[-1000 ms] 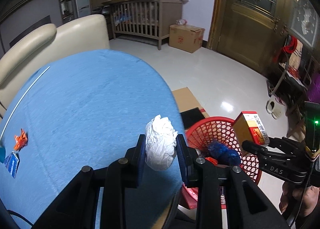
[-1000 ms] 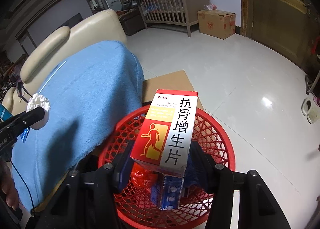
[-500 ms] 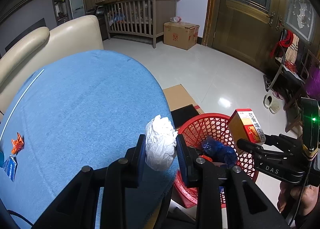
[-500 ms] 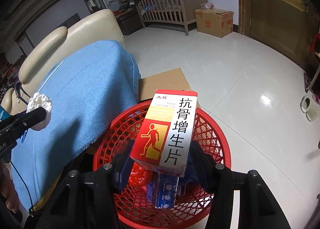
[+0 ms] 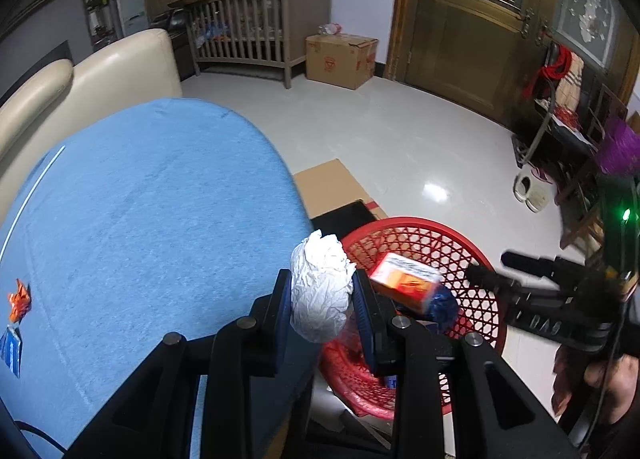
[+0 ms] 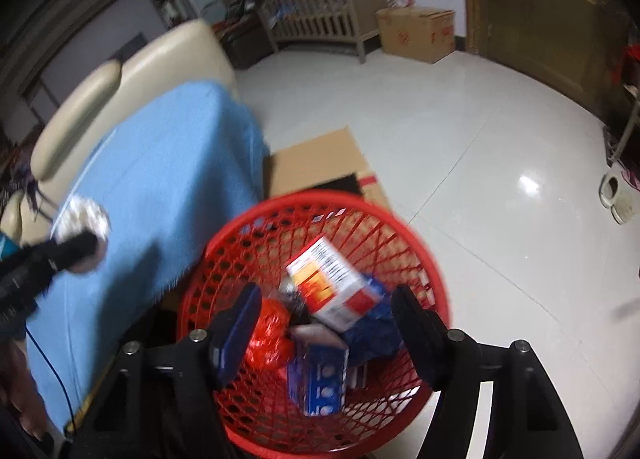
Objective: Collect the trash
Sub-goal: 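Open the right tool to drop the box while the left tool releases the tissue into the basket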
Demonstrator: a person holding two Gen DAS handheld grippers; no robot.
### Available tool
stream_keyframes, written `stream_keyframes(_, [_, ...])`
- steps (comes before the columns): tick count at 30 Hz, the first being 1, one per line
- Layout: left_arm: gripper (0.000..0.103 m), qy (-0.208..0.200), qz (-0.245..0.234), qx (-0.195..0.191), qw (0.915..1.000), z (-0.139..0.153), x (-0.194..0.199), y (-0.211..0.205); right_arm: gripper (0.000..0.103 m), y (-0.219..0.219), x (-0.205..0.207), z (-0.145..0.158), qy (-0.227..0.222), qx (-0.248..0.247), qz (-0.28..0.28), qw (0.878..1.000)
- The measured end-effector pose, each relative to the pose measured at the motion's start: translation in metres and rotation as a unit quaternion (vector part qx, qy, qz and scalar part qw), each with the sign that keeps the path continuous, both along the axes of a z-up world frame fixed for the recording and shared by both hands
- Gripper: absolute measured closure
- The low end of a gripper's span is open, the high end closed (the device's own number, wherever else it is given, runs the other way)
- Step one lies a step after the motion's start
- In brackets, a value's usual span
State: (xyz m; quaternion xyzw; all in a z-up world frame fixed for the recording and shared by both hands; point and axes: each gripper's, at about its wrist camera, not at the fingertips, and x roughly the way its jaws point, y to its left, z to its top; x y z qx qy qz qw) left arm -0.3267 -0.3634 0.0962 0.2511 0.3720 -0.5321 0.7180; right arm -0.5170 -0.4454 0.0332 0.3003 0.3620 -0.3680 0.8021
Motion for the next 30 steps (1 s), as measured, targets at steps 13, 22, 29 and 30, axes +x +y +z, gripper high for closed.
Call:
stream_keyframes(13, [0.072,0.014,-0.054,0.036,0.9978,-0.021,-0.035,-0.032,0.032,-0.016,-0.036,0.022,-0.045,-0.023,-0.051,0.997])
stream_keyframes(22, [0.065,0.021,-0.076,0.058,0.9952,-0.035,-0.048,-0.044,0.032,-0.022,-0.050,0.025,-0.061,-0.027,-0.070,0.995])
stream_keyframes(29, [0.031,0.023,-0.069,0.065,0.9952,-0.035,-0.042,-0.041,0.032,-0.017,-0.041,0.032,-0.065,-0.035,-0.060,0.995])
stream_keyframes(30, [0.031,0.026,-0.064,0.062,0.9956,-0.033,-0.037,-0.037,0.032,-0.017,-0.040,0.033,-0.065,-0.037,-0.058,0.996])
